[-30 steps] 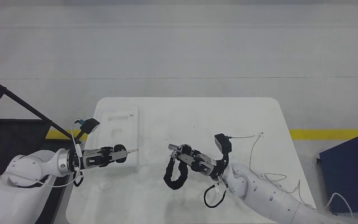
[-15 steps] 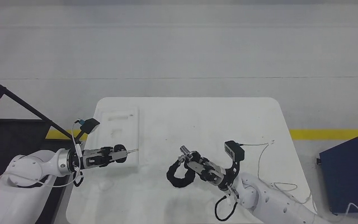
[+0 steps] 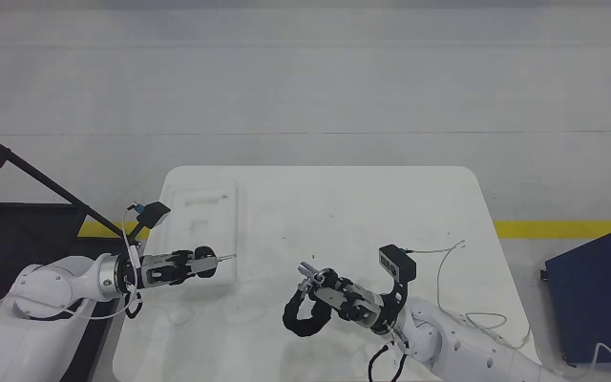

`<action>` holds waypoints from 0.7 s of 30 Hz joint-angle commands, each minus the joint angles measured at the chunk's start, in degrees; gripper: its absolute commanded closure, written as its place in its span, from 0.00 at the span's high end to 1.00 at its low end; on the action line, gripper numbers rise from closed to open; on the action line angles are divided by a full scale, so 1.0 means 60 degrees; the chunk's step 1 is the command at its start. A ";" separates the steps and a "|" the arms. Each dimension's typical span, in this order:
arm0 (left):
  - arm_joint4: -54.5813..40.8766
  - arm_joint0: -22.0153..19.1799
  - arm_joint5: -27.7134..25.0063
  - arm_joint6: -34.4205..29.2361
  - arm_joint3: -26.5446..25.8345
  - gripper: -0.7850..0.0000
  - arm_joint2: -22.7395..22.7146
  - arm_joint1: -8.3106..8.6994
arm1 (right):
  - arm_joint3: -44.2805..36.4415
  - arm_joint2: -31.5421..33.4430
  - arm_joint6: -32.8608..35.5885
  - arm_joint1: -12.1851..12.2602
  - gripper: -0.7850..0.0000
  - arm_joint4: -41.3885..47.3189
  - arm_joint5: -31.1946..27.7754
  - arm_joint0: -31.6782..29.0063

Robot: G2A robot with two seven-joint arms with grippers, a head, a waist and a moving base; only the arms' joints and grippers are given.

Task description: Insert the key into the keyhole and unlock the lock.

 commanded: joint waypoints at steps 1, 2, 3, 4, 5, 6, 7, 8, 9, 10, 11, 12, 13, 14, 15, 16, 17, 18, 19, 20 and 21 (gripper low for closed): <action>0.0000 0.0000 0.0000 0.0000 0.0000 0.00 0.0000 0.0000 | -0.0001 0.0000 0.0000 0.0000 0.00 0.0000 0.0000 0.0000; 0.0000 0.0000 0.0000 0.0000 0.0000 0.00 0.0000 0.0000 | -0.0001 0.0000 0.0000 0.0000 0.00 0.0000 0.0000 0.0000; 0.0000 0.0000 0.0000 0.0000 0.0000 0.00 0.0000 0.0000 | -0.0001 0.0000 0.0000 0.0000 0.00 0.0000 0.0000 0.0000; 0.0000 0.0000 0.0000 0.0000 0.0000 0.00 0.0000 0.0000 | -0.0001 0.0000 0.0000 0.0000 0.00 0.0000 0.0000 0.0000; 0.0000 0.0000 0.0000 0.0000 0.0000 0.00 0.0000 0.0000 | -0.0001 0.0000 0.0000 0.0000 0.00 0.0000 0.0000 0.0000; 0.0000 0.0000 0.0000 0.0000 0.0000 0.00 0.0000 0.0000 | -0.0001 0.0000 0.0000 0.0000 0.00 0.0000 0.0000 0.0000; 0.0000 0.0000 0.0000 0.0000 0.0000 0.00 0.0000 0.0000 | -0.0001 0.0000 0.0000 0.0000 0.00 0.0000 0.0000 0.0000; 0.0000 0.0000 0.0000 0.0000 0.0000 0.00 0.0000 0.0000 | -0.0001 0.0000 0.0000 0.0000 0.00 0.0000 0.0000 0.0000; 0.0000 0.0000 0.0000 0.0000 0.0000 0.00 0.0000 0.0000 | -0.0001 0.0000 0.0000 0.0000 0.00 0.0000 0.0000 0.0000; 0.0000 0.0000 0.0000 0.0000 0.0000 0.00 0.0000 0.0000 | -0.0001 0.0000 0.0000 0.0000 0.00 0.0000 0.0000 0.0000; 0.0000 0.0000 0.0000 0.0000 0.0000 0.00 0.0000 0.0000 | -0.0001 0.0000 0.0000 0.0000 0.00 0.0000 0.0000 0.0000; 0.0000 0.0000 0.0000 0.0000 0.0000 0.00 0.0000 0.0000 | -0.0001 0.0000 0.0000 0.0000 0.00 0.0000 0.0000 0.0000; 0.0000 0.0000 0.0000 0.0000 0.0000 0.00 0.0000 0.0000 | 0.0074 0.0052 0.0318 0.0009 0.00 -0.0258 0.0318 0.0050; 0.0000 0.0000 0.0000 0.0000 0.0000 0.00 0.0000 0.0000 | 0.0006 0.0205 0.0746 0.0022 0.00 -0.0623 0.0775 0.0155; 0.0000 0.0000 0.0000 0.0000 0.0000 0.00 0.0000 0.0000 | -0.0184 0.0461 0.1026 0.0038 0.00 -0.1030 0.1133 0.0253; 0.0000 0.0000 0.0000 0.0000 0.0000 0.00 0.0000 0.0000 | -0.0230 0.0573 0.1172 0.0052 0.00 -0.1311 0.1337 0.0267; 0.0000 0.0000 0.0000 0.0000 0.0000 0.00 0.0000 0.0000 | -0.0417 0.0775 0.1323 0.0073 0.00 -0.1831 0.1549 0.0325; 0.0000 0.0000 0.0000 0.0000 0.0000 0.00 0.0000 0.0000 | -0.0645 0.1023 0.0980 0.0080 0.00 -0.2178 0.1531 0.0224; 0.0000 0.0000 0.0000 0.0000 0.0000 0.00 0.0000 0.0000 | -0.0663 0.1215 0.0822 0.0093 0.00 -0.2698 0.1582 0.0175; 0.0000 0.0000 0.0000 0.0000 0.0000 0.00 0.0000 0.0000 | -0.0822 0.1363 0.0661 0.0093 0.00 -0.3152 0.1502 0.0196; 0.0000 0.0000 0.0000 0.0000 0.0000 0.00 0.0000 0.0000 | -0.1082 0.1682 0.0180 0.0087 0.00 -0.4115 0.1462 0.0269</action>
